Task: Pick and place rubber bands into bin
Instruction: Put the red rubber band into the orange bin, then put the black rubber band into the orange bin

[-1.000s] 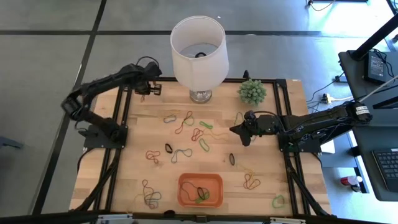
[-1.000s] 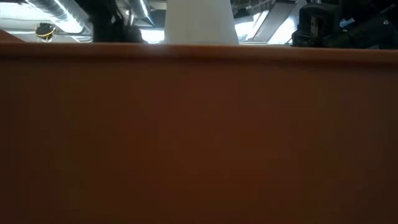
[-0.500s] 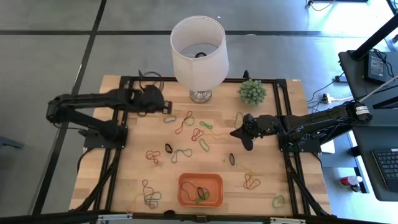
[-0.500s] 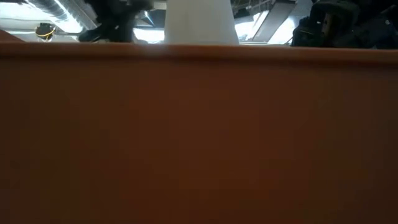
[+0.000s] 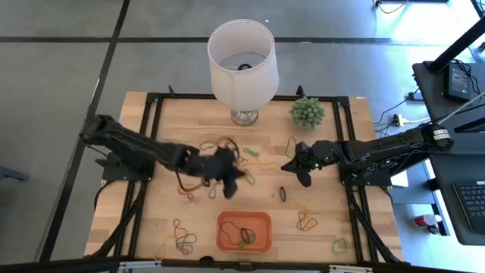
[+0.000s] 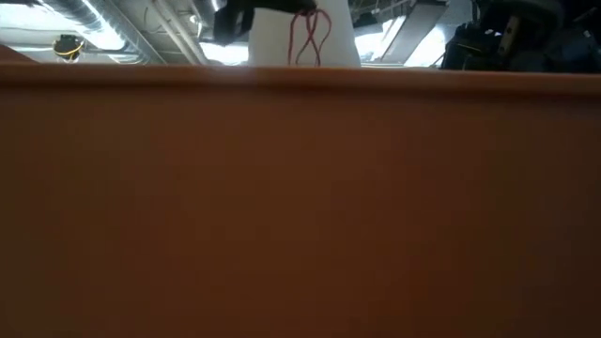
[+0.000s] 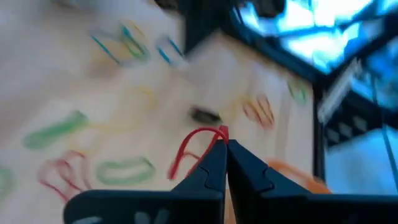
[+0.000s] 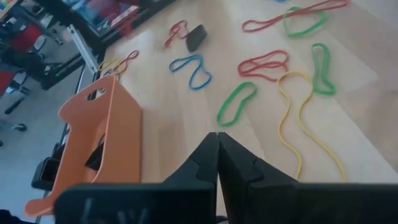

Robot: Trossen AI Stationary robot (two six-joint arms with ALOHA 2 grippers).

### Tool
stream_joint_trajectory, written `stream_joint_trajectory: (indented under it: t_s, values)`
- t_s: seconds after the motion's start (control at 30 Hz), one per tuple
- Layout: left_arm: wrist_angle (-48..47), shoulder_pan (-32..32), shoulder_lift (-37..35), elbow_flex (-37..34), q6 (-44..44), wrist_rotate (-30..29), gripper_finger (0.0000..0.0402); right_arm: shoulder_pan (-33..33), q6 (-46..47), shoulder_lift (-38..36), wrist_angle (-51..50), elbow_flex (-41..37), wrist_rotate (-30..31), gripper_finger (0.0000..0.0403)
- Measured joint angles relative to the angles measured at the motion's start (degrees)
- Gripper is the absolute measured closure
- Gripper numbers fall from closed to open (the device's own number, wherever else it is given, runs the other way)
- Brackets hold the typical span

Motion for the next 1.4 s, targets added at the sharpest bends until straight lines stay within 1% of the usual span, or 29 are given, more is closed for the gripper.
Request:
stream_joint_trajectory:
  t_s: [0.13, 0.3, 0.37, 0.5, 0.6, 0.8, 0.9, 1.03, 1.17, 1.4]
  values:
    - [-8.5, -3.3, 7.1, 8.8, 0.9, 3.4, 0.0400, 0.0, 0.0, 0.0, -0.1, 0.0, -0.7, 0.0391]
    - [-18.6, -6.8, 15.1, 19.6, 5.4, 6.3, 0.0400, 0.0, -1.3, 0.0, -0.7, 0.0, -2.8, 0.0391]
    - [-22.4, -7.6, 17.5, 22.8, 6.4, 8.2, 0.0400, 0.0, -1.3, 0.0, -1.9, 0.0, -3.0, 0.0391]
    - [-28.0, -8.5, 21.7, 27.1, 6.2, 14.1, 0.0400, 0.0, -1.4, 0.0, -4.0, 0.0, -3.0, 0.0391]
    - [-28.4, -9.2, 24.1, 27.6, 5.9, 17.8, 0.0400, 0.0, -1.4, 0.0, -5.2, 0.0, -3.0, 0.0391]
    - [-28.3, -10.5, 28.3, 27.6, 5.5, 23.0, 0.0400, 0.0, -1.3, 0.0, -6.0, 0.0, -3.0, 0.0391]
    - [-28.4, -10.6, 29.7, 27.5, 4.3, 23.8, 0.0400, 0.0, -1.3, 0.0, -6.0, 0.0, -3.0, 0.0391]
    - [-29.2, -10.4, 29.9, 27.3, 1.5, 23.6, 0.0395, 0.0, -1.2, 0.0, -6.1, 0.0, -3.0, 0.0391]
    - [-30.6, -9.9, 29.9, 27.2, -2.1, 24.1, 0.0370, 0.0, -1.2, 0.0, -6.1, 0.0, -3.0, 0.0391]
    - [-31.0, -9.3, 29.7, 27.2, -3.0, 24.7, 0.0305, 0.0, -1.3, 0.0, -6.1, 0.0, -3.0, 0.0391]
